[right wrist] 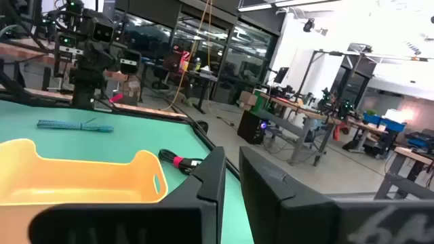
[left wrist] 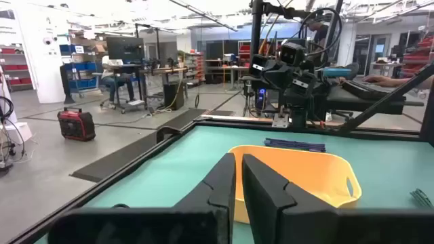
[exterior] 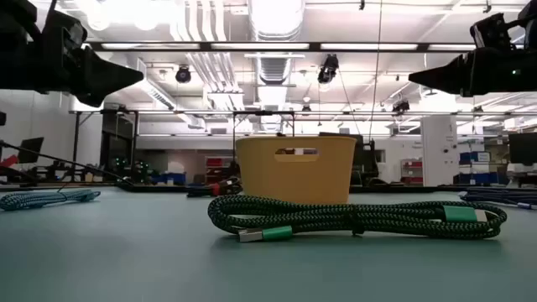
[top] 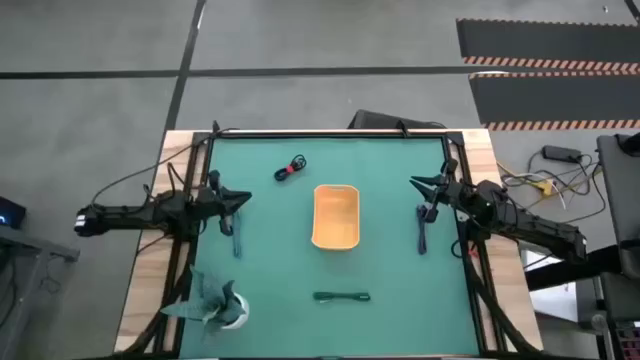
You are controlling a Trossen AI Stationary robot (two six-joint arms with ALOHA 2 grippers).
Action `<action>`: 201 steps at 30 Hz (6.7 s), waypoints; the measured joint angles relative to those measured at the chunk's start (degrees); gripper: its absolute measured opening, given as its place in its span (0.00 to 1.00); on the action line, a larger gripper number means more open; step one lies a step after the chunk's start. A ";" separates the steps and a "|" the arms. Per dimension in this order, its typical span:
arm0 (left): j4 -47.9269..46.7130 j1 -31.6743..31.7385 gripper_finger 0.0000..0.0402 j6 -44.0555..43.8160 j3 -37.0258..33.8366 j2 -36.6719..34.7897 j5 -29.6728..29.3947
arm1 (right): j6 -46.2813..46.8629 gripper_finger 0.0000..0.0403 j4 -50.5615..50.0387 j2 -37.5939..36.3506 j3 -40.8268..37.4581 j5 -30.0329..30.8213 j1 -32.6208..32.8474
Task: Pick and place USB-C Cables
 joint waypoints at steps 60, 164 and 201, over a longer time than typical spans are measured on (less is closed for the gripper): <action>-0.01 -0.01 0.03 0.00 0.00 0.00 0.01 | 0.00 0.09 0.00 0.02 0.00 0.01 0.00; 44.85 -0.06 0.03 0.91 2.71 10.23 5.51 | 33.26 0.09 26.21 13.45 -0.01 5.98 13.55; 45.15 -0.05 0.03 19.71 2.80 12.72 -3.54 | 36.47 0.09 34.29 49.00 16.97 8.66 13.53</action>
